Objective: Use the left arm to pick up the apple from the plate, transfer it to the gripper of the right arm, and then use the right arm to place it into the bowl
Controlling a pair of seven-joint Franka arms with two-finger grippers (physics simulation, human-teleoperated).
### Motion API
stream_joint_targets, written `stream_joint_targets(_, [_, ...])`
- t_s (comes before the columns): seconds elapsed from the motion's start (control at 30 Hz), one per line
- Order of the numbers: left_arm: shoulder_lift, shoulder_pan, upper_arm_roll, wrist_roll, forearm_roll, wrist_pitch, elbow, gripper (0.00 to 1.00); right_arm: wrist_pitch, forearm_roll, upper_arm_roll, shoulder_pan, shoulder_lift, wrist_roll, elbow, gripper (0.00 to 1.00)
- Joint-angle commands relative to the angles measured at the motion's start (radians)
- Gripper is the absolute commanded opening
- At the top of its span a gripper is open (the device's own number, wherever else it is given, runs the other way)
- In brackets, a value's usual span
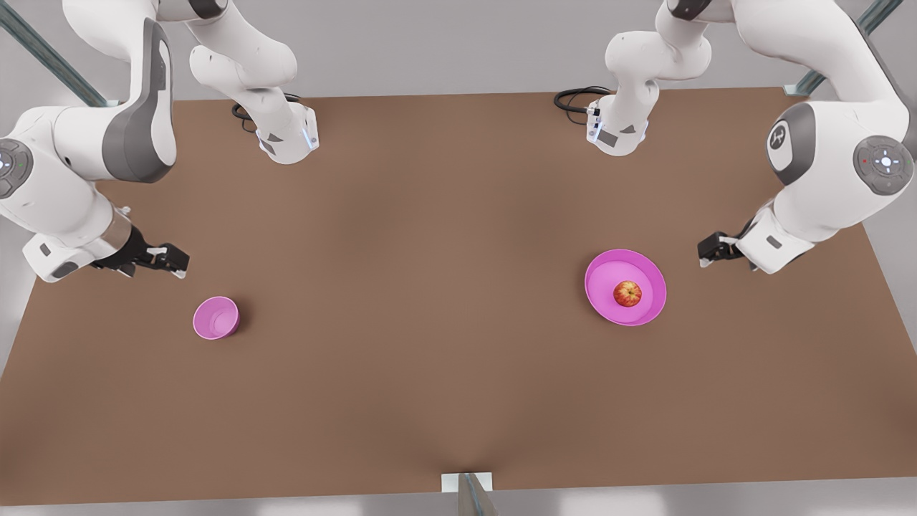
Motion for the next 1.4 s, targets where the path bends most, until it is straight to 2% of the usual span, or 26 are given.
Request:
stream_joint_targets(0.0, [0.006,-0.001,0.000,-0.027,0.000,0.031,0.001,1.00,0.005,0.001,-0.002,0.001,0.001,0.018,0.004,1.00])
stream_joint_targets(0.07, [0.084,-0.068,0.000,-0.035,-0.005,0.074,-0.004,1.00,0.005,0.001,0.000,0.001,0.001,0.018,0.005,1.00])
stream_joint_targets(0.13, [0.112,-0.084,-0.001,-0.044,-0.011,0.232,-0.077,1.00,0.005,0.001,-0.002,0.001,0.002,0.018,0.005,1.00])
stream_joint_targets(0.2, [0.101,-0.101,-0.002,-0.039,-0.020,0.471,-0.269,1.00,0.005,0.002,0.000,-0.001,0.002,0.018,0.005,1.00])
stream_joint_targets(0.37, [0.096,-0.107,-0.002,-0.032,-0.038,0.739,-0.488,1.00,0.005,0.002,0.000,0.001,0.002,0.018,0.005,1.00])
stream_joint_targets(0.6, [0.061,-0.101,-0.003,0.004,-0.038,1.008,-0.728,1.00,0.005,0.004,-0.002,-0.001,0.002,0.020,0.005,1.00])
stream_joint_targets(0.73, [0.053,-0.099,-0.002,0.019,-0.040,1.249,-0.883,1.00,0.003,0.004,-0.002,-0.001,0.002,0.020,0.005,1.00])
stream_joint_targets(0.83, [0.064,-0.099,-0.002,0.033,-0.040,1.352,-0.938,1.00,0.005,0.004,-0.002,-0.001,0.002,0.020,0.005,1.00])
stream_joint_targets(1.1, [0.104,-0.099,0.000,0.034,-0.038,1.369,-0.947,1.00,0.003,0.004,-0.002,-0.001,0.002,0.021,0.005,1.00])
stream_joint_targets(1.37, [0.121,-0.099,0.002,0.039,-0.038,1.431,-1.039,1.00,0.000,0.004,-0.002,-0.001,0.002,0.021,0.005,1.00])
